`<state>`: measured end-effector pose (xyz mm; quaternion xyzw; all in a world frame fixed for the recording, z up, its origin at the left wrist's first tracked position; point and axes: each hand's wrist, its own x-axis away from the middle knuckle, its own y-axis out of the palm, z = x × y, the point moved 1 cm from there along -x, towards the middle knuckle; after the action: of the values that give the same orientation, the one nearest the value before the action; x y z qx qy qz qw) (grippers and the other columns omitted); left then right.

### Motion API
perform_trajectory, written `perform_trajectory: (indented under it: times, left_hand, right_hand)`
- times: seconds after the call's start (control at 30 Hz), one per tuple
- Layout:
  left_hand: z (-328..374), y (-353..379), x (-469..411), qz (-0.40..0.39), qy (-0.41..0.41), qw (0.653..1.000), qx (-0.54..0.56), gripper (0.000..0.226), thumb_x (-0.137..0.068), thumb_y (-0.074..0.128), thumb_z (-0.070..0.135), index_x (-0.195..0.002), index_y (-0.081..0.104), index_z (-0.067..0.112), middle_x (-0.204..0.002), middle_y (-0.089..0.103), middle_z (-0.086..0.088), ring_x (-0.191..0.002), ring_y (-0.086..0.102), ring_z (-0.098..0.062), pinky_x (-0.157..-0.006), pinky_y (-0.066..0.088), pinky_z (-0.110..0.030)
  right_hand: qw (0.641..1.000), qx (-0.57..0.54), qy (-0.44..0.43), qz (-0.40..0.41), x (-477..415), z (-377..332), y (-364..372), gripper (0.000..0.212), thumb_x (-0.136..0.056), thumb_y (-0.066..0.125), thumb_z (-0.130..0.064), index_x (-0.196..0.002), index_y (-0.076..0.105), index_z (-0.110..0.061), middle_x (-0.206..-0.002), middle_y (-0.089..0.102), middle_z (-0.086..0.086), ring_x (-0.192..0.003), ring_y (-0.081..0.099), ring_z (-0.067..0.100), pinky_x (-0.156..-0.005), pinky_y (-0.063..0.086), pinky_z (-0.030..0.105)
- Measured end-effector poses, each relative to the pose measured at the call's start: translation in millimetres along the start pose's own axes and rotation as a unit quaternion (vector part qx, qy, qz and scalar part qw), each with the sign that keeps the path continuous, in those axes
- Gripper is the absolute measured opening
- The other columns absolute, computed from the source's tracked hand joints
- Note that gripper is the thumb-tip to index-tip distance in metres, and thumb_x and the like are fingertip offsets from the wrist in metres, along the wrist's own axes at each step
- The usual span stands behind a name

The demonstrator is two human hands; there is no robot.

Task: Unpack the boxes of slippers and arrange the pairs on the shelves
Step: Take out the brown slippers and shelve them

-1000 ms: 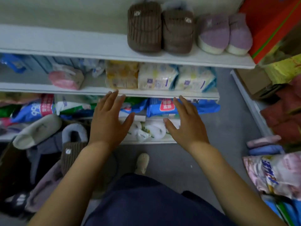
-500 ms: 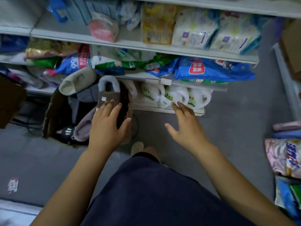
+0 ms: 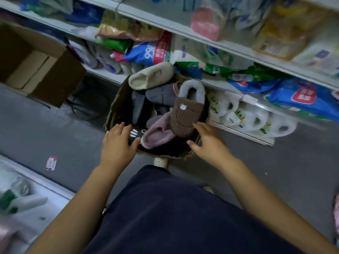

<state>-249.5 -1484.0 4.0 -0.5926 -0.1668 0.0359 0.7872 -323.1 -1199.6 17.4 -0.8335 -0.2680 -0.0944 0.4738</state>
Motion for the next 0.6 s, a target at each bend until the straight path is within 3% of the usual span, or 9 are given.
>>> perform_trajectory:
  times: [0.2,0.4,0.5,0.6]
  left_hand:
    - [-60,20,-31,-0.129,0.004,0.991,0.024,0.053,-0.096,0.060,0.045,-0.133,0.055,0.006,-0.136,0.058,-0.015,-0.126,0.051,-0.036,-0.102,0.044,-0.047]
    - [-59,58,-56,-0.211,-0.019,0.972,0.104,0.045,-0.097,0.057,0.048,-0.121,0.060,0.009,-0.121,0.062,-0.016,-0.114,0.055,-0.037,-0.084,0.050,-0.042]
    - [-48,81,-67,-0.219,-0.078,0.951,0.203,0.035,-0.097,0.060,0.045,-0.093,0.057,0.011,-0.097,0.060,-0.010,-0.094,0.059,-0.032,-0.067,0.037,-0.033]
    - [-38,100,-78,-0.253,-0.161,0.920,0.252,0.038,-0.096,0.062,0.045,-0.096,0.060,0.007,-0.094,0.066,-0.012,-0.089,0.064,-0.033,-0.066,0.041,-0.035]
  right_hand:
    - [0.997,-0.006,0.036,-0.069,-68,-40,55,0.060,-0.095,0.063,-0.043,-0.146,0.045,-0.017,-0.150,0.043,0.001,-0.135,0.042,0.020,-0.107,0.039,0.032]
    - [0.996,-0.004,0.081,-0.046,-97,-38,72,0.051,-0.094,0.066,-0.038,-0.134,0.055,-0.009,-0.138,0.053,0.010,-0.121,0.053,0.027,-0.092,0.043,0.031]
    - [0.994,-0.002,0.093,-0.061,-108,-29,72,0.055,-0.092,0.068,-0.042,-0.136,0.055,-0.012,-0.137,0.055,0.010,-0.122,0.054,0.027,-0.096,0.046,0.034]
    - [0.991,0.006,0.112,-0.073,-120,-21,75,0.055,-0.091,0.069,-0.043,-0.134,0.057,-0.011,-0.135,0.057,0.012,-0.122,0.055,0.028,-0.096,0.044,0.032]
